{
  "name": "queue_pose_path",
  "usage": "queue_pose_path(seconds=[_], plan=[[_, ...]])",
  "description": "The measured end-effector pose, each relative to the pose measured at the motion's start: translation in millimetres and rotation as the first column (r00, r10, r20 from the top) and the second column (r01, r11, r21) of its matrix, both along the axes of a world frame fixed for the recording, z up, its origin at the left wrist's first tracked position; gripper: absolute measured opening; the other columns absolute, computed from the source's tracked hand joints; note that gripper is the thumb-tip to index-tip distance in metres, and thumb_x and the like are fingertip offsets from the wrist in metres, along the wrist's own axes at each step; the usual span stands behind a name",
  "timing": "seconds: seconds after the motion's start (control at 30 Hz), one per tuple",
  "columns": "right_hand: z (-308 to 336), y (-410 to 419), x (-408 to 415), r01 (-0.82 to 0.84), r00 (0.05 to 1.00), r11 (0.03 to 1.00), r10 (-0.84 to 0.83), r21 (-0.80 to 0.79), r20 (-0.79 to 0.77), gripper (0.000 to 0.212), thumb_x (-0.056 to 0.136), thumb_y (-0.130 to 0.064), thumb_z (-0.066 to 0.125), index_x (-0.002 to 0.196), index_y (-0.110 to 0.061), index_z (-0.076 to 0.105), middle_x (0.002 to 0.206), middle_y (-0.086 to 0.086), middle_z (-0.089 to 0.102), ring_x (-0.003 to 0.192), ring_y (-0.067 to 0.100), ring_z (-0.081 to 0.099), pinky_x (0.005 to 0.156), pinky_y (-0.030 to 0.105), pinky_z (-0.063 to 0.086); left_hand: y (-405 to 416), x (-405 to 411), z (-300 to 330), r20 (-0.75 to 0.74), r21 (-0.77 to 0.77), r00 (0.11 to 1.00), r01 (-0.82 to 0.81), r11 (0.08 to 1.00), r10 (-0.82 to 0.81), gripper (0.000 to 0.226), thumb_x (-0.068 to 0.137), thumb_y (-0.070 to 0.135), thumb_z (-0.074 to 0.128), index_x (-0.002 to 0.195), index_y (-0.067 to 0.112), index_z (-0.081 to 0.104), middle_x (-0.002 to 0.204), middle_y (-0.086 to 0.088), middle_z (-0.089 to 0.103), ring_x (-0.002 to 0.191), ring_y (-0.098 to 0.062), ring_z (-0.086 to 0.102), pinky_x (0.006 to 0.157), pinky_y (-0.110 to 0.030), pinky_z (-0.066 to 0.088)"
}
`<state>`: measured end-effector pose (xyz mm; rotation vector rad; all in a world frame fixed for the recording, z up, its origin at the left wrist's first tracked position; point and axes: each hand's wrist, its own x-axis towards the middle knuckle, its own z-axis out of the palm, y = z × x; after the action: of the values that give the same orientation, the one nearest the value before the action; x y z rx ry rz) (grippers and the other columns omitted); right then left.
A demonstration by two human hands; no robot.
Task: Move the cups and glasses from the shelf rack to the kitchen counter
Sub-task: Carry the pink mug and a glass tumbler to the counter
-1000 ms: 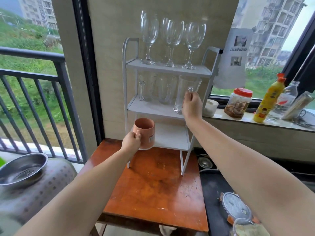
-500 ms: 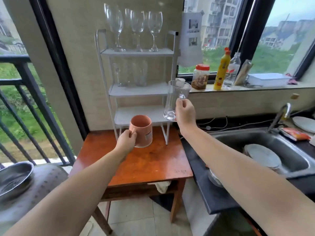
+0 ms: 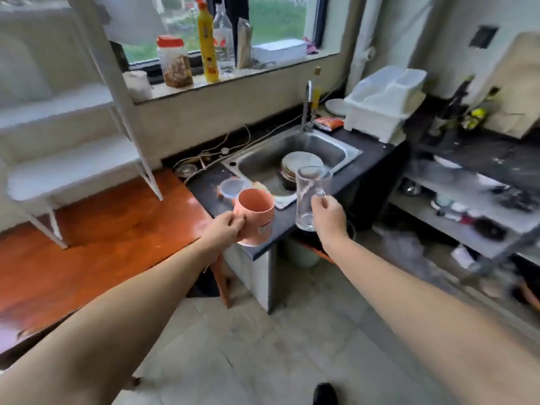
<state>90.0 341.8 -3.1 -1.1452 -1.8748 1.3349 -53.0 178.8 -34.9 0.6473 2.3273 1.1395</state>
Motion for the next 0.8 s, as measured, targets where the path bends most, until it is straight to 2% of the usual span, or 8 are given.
queue_pose_path(seconds=[0.13, 0.17, 0.23, 0.3, 0.4, 0.5, 0.57, 0.8], plan=[[-21, 50, 92, 0.205, 0.977, 0.979, -0.204, -0.015, 0.057, 0.039, 0.096, -0.022, 0.045, 0.058, -0.018, 0.038, 0.057, -0.004, 0.043, 0.063, 0.018, 0.043, 0.054, 0.023, 0.035, 82, 64, -10, 0.134, 0.047, 0.967, 0.210, 0.977, -0.215, 0.030, 0.097, 0.024, 0.046, 0.070, 0.014, 0.048, 0.073, -0.012, 0.053, 0.066, -0.020, 0.052, 0.068, -0.035, 0.049], [-23, 65, 124, 0.265, 0.962, 0.964, -0.264, -0.002, 0.073, 0.040, 0.096, -0.021, 0.045, 0.058, -0.017, 0.037, 0.056, -0.004, 0.042, 0.058, 0.016, 0.041, 0.048, 0.015, 0.032, 109, 86, -16, 0.166, 0.060, 0.950, 0.259, 0.964, -0.265, 0.031, 0.096, 0.026, 0.047, 0.067, 0.014, 0.047, 0.070, -0.010, 0.052, 0.062, -0.019, 0.052, 0.068, -0.035, 0.049], [-33, 92, 176, 0.344, 0.932, 0.939, -0.343, 0.013, 0.119, 0.040, 0.096, -0.022, 0.045, 0.058, -0.017, 0.036, 0.054, -0.004, 0.042, 0.053, 0.012, 0.040, 0.044, 0.014, 0.030, 153, 127, -23, 0.210, 0.091, 0.921, 0.317, 0.944, -0.329, 0.032, 0.096, 0.027, 0.049, 0.067, 0.015, 0.046, 0.065, -0.005, 0.050, 0.056, -0.012, 0.054, 0.070, -0.035, 0.052], [-43, 118, 227, 0.422, 0.897, 0.906, -0.417, -0.007, 0.148, 0.040, 0.095, -0.023, 0.046, 0.057, -0.017, 0.037, 0.052, -0.003, 0.044, 0.057, 0.019, 0.044, 0.049, 0.020, 0.033, 197, 169, -32, 0.278, 0.130, 0.884, 0.354, 0.926, -0.377, 0.030, 0.098, 0.021, 0.047, 0.069, 0.013, 0.046, 0.067, -0.003, 0.049, 0.052, -0.005, 0.055, 0.072, -0.033, 0.055], [-61, 155, 301, 0.502, 0.852, 0.864, -0.486, -0.044, 0.194, 0.039, 0.094, -0.025, 0.048, 0.056, -0.018, 0.039, 0.054, -0.001, 0.046, 0.065, 0.025, 0.049, 0.059, 0.033, 0.039, 260, 237, -39, 0.353, 0.149, 0.837, 0.391, 0.908, -0.418, 0.032, 0.100, 0.019, 0.043, 0.069, 0.011, 0.045, 0.070, -0.004, 0.047, 0.052, -0.005, 0.057, 0.070, -0.029, 0.058], [-74, 184, 365, 0.549, 0.825, 0.831, -0.522, -0.090, 0.216, 0.037, 0.093, -0.031, 0.048, 0.060, -0.016, 0.042, 0.059, 0.003, 0.048, 0.067, 0.026, 0.051, 0.066, 0.033, 0.040, 314, 298, -51, 0.401, 0.167, 0.801, 0.413, 0.895, -0.445, 0.034, 0.100, 0.021, 0.041, 0.068, 0.010, 0.046, 0.068, -0.005, 0.046, 0.044, -0.001, 0.058, 0.086, -0.042, 0.057], [-83, 206, 408, 0.612, 0.781, 0.785, -0.580, -0.097, 0.229, 0.041, 0.093, -0.037, 0.047, 0.060, -0.015, 0.040, 0.059, 0.005, 0.047, 0.065, 0.026, 0.051, 0.066, 0.033, 0.041, 349, 339, -57, 0.446, 0.170, 0.771, 0.425, 0.889, -0.454, 0.034, 0.099, 0.021, 0.040, 0.068, 0.010, 0.047, 0.067, -0.004, 0.045, 0.056, -0.010, 0.057, 0.093, -0.045, 0.054], [-102, 267, 505, 0.763, 0.643, 0.628, -0.713, -0.152, 0.281, 0.048, 0.093, -0.049, 0.042, 0.060, -0.015, 0.046, 0.062, 0.006, 0.052, 0.070, 0.027, 0.057, 0.072, 0.040, 0.050, 442, 428, -63, 0.525, 0.209, 0.672, 0.493, 0.844, -0.523, 0.034, 0.100, 0.015, 0.038, 0.068, 0.011, 0.046, 0.070, -0.004, 0.040, 0.067, -0.013, 0.049, 0.084, -0.033, 0.055]])
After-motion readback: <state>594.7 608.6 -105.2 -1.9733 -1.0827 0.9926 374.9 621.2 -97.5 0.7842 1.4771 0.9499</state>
